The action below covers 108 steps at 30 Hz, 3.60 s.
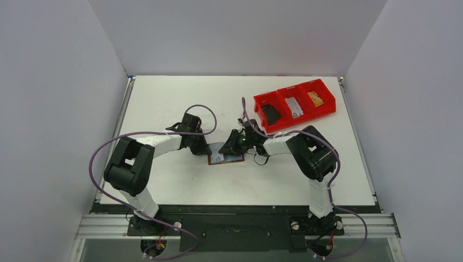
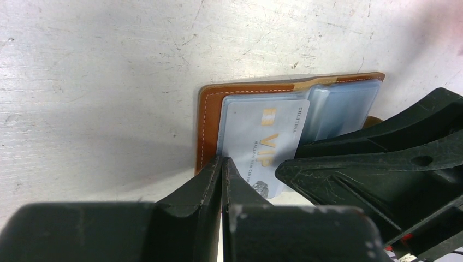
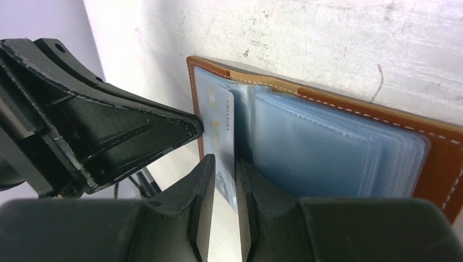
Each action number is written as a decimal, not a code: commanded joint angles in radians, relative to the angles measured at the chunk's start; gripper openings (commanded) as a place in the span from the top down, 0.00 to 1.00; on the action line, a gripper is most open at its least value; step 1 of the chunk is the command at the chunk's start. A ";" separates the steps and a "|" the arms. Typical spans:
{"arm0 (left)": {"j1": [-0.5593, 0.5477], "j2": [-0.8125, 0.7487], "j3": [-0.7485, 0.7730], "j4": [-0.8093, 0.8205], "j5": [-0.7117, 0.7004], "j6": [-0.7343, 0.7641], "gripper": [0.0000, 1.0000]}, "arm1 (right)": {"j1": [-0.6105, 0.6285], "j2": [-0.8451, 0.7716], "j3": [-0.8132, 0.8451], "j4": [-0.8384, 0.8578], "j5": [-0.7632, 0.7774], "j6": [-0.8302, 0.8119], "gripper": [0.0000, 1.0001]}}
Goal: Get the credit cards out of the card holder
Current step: Remove the credit card from the card holder.
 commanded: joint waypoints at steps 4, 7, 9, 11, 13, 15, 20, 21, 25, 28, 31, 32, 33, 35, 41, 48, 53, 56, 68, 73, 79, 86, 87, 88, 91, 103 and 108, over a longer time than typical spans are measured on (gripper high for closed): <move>-0.005 0.049 0.000 -0.047 -0.054 0.008 1.00 | -0.023 0.007 -0.067 0.273 -0.045 0.133 0.82; -0.005 0.049 -0.003 -0.046 -0.055 0.006 1.00 | -0.028 0.015 -0.082 0.327 -0.050 0.171 0.83; -0.005 0.049 -0.004 -0.046 -0.055 0.005 1.00 | -0.028 0.020 -0.088 0.350 -0.052 0.188 0.85; -0.006 0.049 -0.005 -0.045 -0.053 0.005 1.00 | -0.028 0.025 -0.091 0.365 -0.051 0.199 0.87; -0.005 0.049 -0.007 -0.045 -0.053 0.003 1.00 | -0.028 0.029 -0.093 0.374 -0.048 0.206 0.90; -0.005 0.050 -0.008 -0.046 -0.053 0.003 1.00 | -0.029 0.031 -0.097 0.383 -0.045 0.213 0.92; -0.004 0.053 -0.012 -0.050 -0.055 0.001 1.00 | -0.039 0.028 -0.116 0.407 -0.035 0.230 0.99; -0.004 0.054 -0.013 -0.051 -0.056 0.001 1.00 | -0.040 0.026 -0.118 0.413 -0.032 0.232 1.00; 0.000 0.066 -0.012 -0.060 -0.062 -0.002 1.00 | -0.050 0.018 -0.137 0.417 -0.022 0.236 1.00; 0.004 0.071 -0.012 -0.067 -0.068 -0.003 1.00 | -0.057 0.013 -0.145 0.415 -0.016 0.233 1.00; 0.007 0.073 -0.013 -0.069 -0.074 -0.005 1.00 | -0.064 0.008 -0.154 0.406 -0.010 0.227 1.00; 0.008 0.073 -0.013 -0.072 -0.074 -0.005 1.00 | -0.067 0.007 -0.155 0.403 -0.007 0.225 1.00; 0.009 0.074 -0.012 -0.073 -0.076 -0.006 1.00 | -0.068 0.004 -0.158 0.401 -0.006 0.224 1.00; 0.011 0.073 -0.012 -0.075 -0.080 -0.007 1.00 | -0.074 0.001 -0.163 0.396 -0.001 0.221 1.00; 0.014 0.078 -0.016 -0.084 -0.097 -0.010 1.00 | -0.083 -0.023 -0.162 0.332 0.023 0.174 1.00; 0.016 0.080 -0.013 -0.090 -0.104 -0.013 1.00 | -0.084 -0.036 -0.158 0.280 0.038 0.148 1.00; 0.016 0.080 -0.009 -0.091 -0.107 -0.010 1.00 | -0.086 -0.032 -0.165 0.293 0.033 0.150 0.91; 0.015 0.079 -0.010 -0.090 -0.106 -0.010 1.00 | -0.085 -0.021 -0.167 0.329 0.017 0.171 0.86; 0.014 0.079 -0.006 -0.090 -0.102 -0.008 1.00 | -0.078 0.002 -0.174 0.409 -0.008 0.229 0.88; 0.013 0.078 -0.007 -0.091 -0.103 -0.008 1.00 | -0.080 0.004 -0.175 0.417 -0.008 0.237 1.00; 0.015 0.072 -0.010 -0.098 -0.116 -0.014 1.00 | -0.087 -0.015 -0.183 0.389 0.004 0.216 1.00; 0.016 0.073 -0.012 -0.104 -0.123 -0.014 1.00 | -0.108 -0.059 -0.197 0.298 0.034 0.140 1.00; 0.016 0.073 -0.012 -0.103 -0.124 -0.015 1.00 | -0.111 -0.063 -0.197 0.292 0.038 0.126 1.00; 0.016 0.073 -0.012 -0.103 -0.124 -0.015 1.00 | -0.113 -0.071 -0.199 0.275 0.040 0.120 1.00; 0.016 0.072 -0.012 -0.104 -0.125 -0.016 1.00 | -0.118 -0.088 -0.199 0.238 0.052 0.090 1.00; 0.016 0.047 -0.013 -0.094 -0.127 -0.006 1.00 | -0.137 -0.149 -0.201 0.139 0.080 0.016 1.00; 0.016 0.046 -0.003 -0.096 -0.123 -0.002 1.00 | -0.141 -0.169 -0.193 0.090 0.092 -0.011 1.00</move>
